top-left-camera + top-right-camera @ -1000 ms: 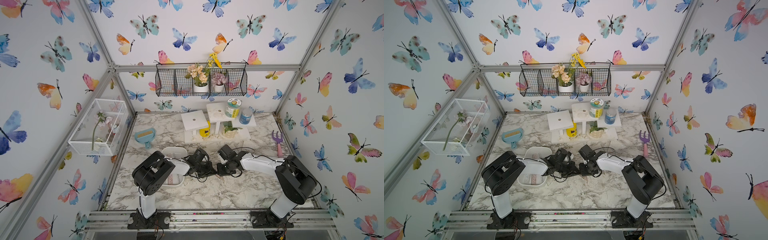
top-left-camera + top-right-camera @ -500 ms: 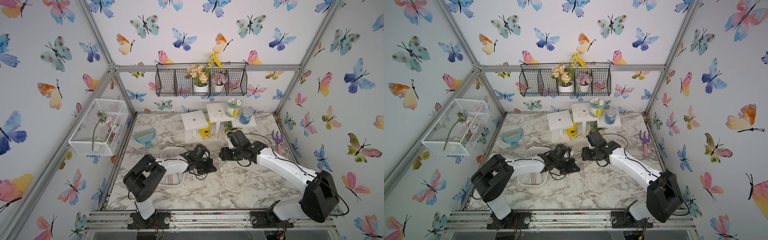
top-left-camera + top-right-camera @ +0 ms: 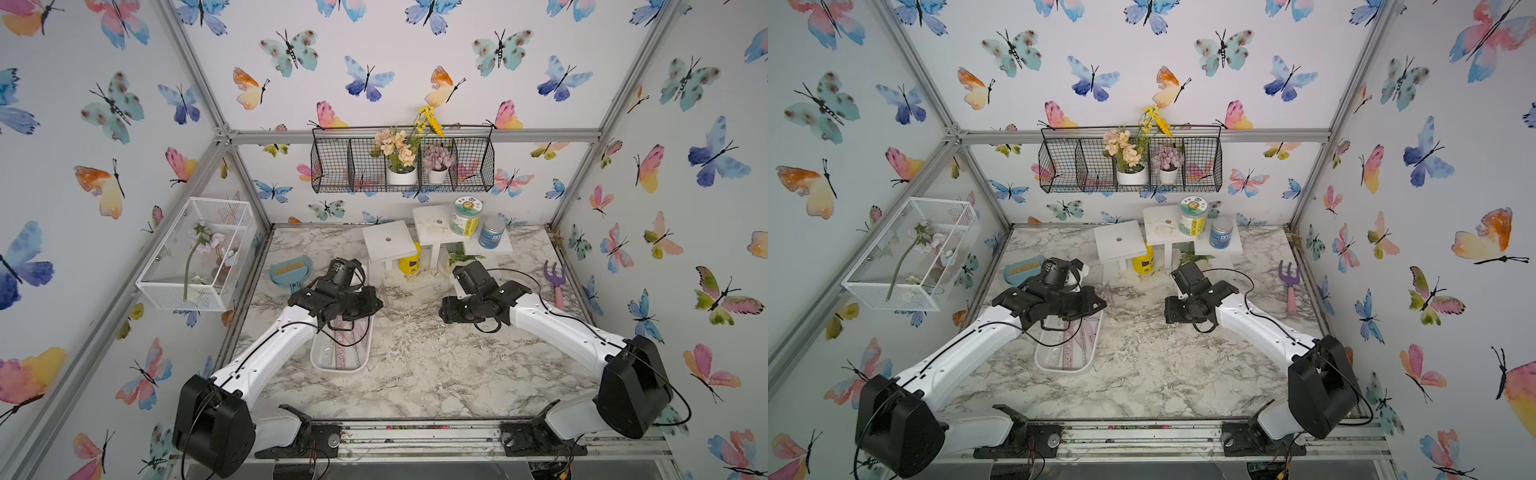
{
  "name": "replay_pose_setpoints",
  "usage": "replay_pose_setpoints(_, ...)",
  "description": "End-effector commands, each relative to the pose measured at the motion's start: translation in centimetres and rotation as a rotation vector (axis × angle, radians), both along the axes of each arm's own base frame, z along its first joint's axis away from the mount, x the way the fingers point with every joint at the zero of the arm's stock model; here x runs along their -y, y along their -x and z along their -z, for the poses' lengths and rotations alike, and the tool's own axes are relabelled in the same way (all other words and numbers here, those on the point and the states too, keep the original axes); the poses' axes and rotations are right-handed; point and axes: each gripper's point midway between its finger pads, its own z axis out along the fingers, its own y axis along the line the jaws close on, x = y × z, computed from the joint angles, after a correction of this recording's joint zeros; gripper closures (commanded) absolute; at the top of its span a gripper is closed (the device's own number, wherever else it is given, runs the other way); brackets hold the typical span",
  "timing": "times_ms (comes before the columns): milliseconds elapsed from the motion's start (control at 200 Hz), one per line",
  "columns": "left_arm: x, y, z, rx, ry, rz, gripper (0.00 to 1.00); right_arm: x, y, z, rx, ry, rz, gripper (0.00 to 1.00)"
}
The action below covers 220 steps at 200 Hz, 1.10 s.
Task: Put the scattered rulers into the storage box
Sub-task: Place the ruler in the storage box.
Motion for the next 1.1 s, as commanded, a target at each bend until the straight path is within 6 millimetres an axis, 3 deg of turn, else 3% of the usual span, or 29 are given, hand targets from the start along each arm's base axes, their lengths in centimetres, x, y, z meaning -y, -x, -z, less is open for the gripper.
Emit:
replay_pose_setpoints(0, -5.4, 1.7, 1.8, -0.055, -0.199, -0.028, 1.00, 0.0, 0.3, 0.4, -0.005, 0.000, -0.014, 0.39)
replay_pose_setpoints(160, -9.3, 2.2, 3.9, -0.114, -0.407, -0.077, 0.98, 0.3, 0.2, 0.1, 0.009, 0.014, -0.014, 0.39)
replay_pose_setpoints(285, -10.9, 2.3, 5.7, -0.151, -0.502, -0.096, 0.98, 0.4, 0.2, 0.1, 0.012, 0.015, -0.009, 0.39)
replay_pose_setpoints(395, -11.6, 1.8, 6.0, -0.155, -0.554, -0.117, 0.97, 0.6, 0.3, 0.2, 0.013, 0.022, -0.003, 0.39)
replay_pose_setpoints(441, -12.1, 1.6, 6.1, -0.156, -0.602, -0.130, 0.91, 0.8, 0.3, 0.2, 0.015, 0.026, 0.000, 0.39)
replay_pose_setpoints(481, -12.2, 1.5, 6.1, -0.162, -0.618, -0.129, 0.79, 1.0, 0.2, 0.2, 0.019, 0.035, 0.009, 0.39)
replay_pose_setpoints(531, -11.5, 1.3, 6.0, -0.164, -0.595, -0.113, 0.64, 1.4, 0.1, 0.3, 0.025, 0.051, 0.020, 0.37)
replay_pose_setpoints(641, -8.8, 1.1, 4.9, -0.119, -0.465, -0.077, 0.56, 1.9, -0.4, 0.3, 0.037, 0.078, 0.040, 0.33)
replay_pose_setpoints(781, -5.0, 1.2, 3.0, -0.068, -0.230, -0.033, 0.54, 2.5, -1.2, 0.9, 0.043, 0.099, 0.065, 0.28)
replay_pose_setpoints(1096, 0.8, 2.3, -0.4, -0.064, 0.175, 0.075, 0.54, 5.0, -4.5, 1.9, 0.096, 0.180, 0.171, 0.19)
